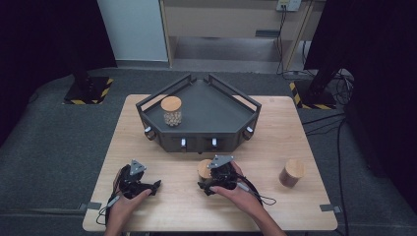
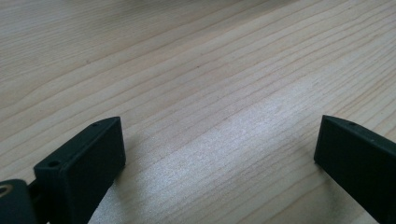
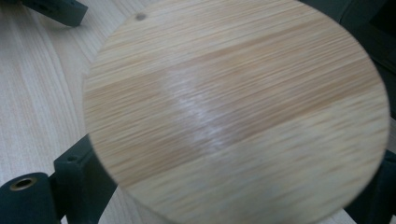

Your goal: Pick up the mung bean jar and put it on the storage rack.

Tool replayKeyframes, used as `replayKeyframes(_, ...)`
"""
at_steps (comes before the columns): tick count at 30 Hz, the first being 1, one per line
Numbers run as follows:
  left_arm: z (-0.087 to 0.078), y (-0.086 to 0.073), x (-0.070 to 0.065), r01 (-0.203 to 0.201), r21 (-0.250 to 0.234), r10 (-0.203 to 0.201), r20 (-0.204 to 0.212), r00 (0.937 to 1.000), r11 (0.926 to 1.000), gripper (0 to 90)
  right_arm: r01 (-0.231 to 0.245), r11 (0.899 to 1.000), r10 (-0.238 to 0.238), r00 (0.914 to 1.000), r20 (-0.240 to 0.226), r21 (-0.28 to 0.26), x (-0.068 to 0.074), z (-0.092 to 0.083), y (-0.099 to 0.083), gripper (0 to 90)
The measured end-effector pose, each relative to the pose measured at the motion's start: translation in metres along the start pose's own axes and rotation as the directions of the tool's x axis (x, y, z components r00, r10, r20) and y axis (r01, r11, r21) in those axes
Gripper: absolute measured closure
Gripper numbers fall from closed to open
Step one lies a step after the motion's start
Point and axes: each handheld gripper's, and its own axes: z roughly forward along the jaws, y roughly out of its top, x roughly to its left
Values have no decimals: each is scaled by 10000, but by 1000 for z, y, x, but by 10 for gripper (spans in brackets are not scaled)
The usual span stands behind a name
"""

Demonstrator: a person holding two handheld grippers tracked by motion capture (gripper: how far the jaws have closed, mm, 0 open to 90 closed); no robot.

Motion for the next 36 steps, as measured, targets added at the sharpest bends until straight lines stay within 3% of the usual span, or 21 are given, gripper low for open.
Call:
replayKeyframes(21, 0, 0, 0, -2, 1, 2, 0, 10000, 10000, 4, -184, 9998, 184, 9998, -11, -59, 1, 9, 1, 245)
replayKeyframes(36, 0, 0, 0, 1, -1, -1, 0, 10000, 10000, 4, -174, 9998, 176, 9997, 165, -100, 5, 7, 0, 256)
